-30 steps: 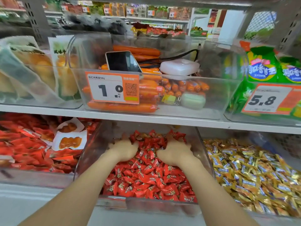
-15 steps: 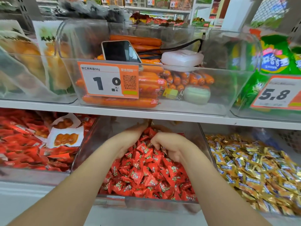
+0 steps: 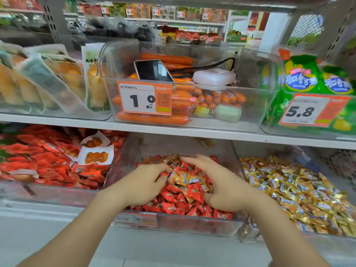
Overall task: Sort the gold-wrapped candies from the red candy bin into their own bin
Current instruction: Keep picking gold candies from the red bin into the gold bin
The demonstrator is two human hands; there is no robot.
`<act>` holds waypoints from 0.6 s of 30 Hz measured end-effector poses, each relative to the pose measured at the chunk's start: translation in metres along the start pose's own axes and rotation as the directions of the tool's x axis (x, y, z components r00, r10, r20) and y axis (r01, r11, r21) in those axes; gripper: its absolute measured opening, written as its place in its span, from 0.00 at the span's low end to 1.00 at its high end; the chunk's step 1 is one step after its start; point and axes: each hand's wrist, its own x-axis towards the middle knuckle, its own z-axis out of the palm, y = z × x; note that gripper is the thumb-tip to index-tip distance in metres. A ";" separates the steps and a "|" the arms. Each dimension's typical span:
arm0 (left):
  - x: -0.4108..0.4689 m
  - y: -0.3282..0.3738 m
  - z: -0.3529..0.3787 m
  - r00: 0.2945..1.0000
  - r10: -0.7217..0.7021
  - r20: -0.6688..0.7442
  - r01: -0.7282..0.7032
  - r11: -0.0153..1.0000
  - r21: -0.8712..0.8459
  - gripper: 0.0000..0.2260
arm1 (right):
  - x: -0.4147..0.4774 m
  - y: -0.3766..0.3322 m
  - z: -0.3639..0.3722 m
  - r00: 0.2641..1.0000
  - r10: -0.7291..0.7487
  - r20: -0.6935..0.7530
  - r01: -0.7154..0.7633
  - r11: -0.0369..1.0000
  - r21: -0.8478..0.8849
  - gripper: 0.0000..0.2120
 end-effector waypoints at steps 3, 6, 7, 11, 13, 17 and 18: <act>-0.008 0.003 0.001 0.993 0.095 -0.066 -0.085 0.987 0.140 0.11 | -0.007 0.011 0.001 0.991 0.018 -0.130 -0.018 1.000 -0.006 0.40; -0.014 0.012 -0.002 0.994 0.090 -0.070 -0.080 0.988 0.129 0.14 | -0.008 0.017 0.003 0.987 0.034 -0.156 -0.039 0.999 -0.031 0.30; -0.014 0.014 -0.001 0.995 0.075 -0.061 -0.069 0.993 0.098 0.16 | -0.008 0.016 0.004 0.987 0.018 -0.159 -0.027 0.998 -0.054 0.29; 0.003 0.015 0.005 0.992 0.081 -0.098 -0.067 0.988 0.139 0.14 | -0.005 0.008 0.009 0.988 0.010 -0.156 -0.022 0.997 -0.076 0.33; 0.017 0.015 0.007 0.991 0.113 -0.075 -0.096 0.975 0.201 0.16 | -0.001 0.007 0.009 0.983 0.022 -0.182 -0.044 0.992 -0.116 0.33; 0.035 0.017 0.009 0.980 0.095 0.176 -0.124 0.980 0.158 0.28 | 0.008 0.007 0.013 0.982 0.001 -0.188 -0.034 0.984 -0.176 0.22; 0.039 0.019 0.008 0.968 0.098 0.229 -0.136 0.979 0.155 0.28 | 0.010 0.007 0.014 0.983 0.005 -0.185 -0.043 0.978 -0.206 0.19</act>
